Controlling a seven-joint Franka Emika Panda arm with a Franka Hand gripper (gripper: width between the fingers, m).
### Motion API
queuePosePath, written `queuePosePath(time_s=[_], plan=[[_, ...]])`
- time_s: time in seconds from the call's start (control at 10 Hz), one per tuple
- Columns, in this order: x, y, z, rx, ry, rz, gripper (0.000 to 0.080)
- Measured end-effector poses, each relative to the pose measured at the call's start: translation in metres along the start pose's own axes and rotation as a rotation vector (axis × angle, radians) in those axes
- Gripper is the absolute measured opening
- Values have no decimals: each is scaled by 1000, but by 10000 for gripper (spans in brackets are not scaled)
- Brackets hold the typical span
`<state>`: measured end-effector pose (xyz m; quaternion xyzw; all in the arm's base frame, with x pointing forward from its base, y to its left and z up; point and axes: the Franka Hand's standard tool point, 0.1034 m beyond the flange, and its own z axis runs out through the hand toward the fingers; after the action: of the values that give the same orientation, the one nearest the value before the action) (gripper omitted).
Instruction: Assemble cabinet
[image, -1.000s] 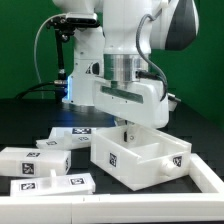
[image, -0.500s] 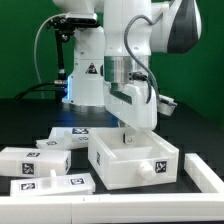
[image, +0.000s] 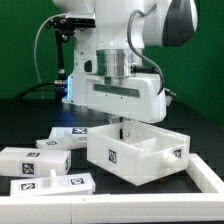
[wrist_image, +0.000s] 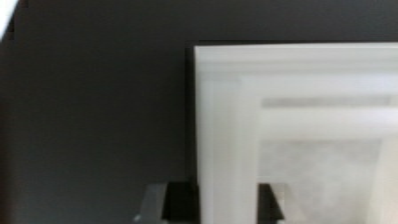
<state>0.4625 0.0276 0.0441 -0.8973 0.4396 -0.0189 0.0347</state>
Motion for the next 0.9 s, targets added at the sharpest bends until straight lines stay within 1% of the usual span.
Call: queuePosePath(time_s=[0.2,0.6,0.7,0.9], plan=[[15,4,-3,8,30,-243,91],[14,6,-1,-8,29,-515,90],[20,1,-4,-20,25,-698,90],[45,-8,-13,-19,7,-999,91]])
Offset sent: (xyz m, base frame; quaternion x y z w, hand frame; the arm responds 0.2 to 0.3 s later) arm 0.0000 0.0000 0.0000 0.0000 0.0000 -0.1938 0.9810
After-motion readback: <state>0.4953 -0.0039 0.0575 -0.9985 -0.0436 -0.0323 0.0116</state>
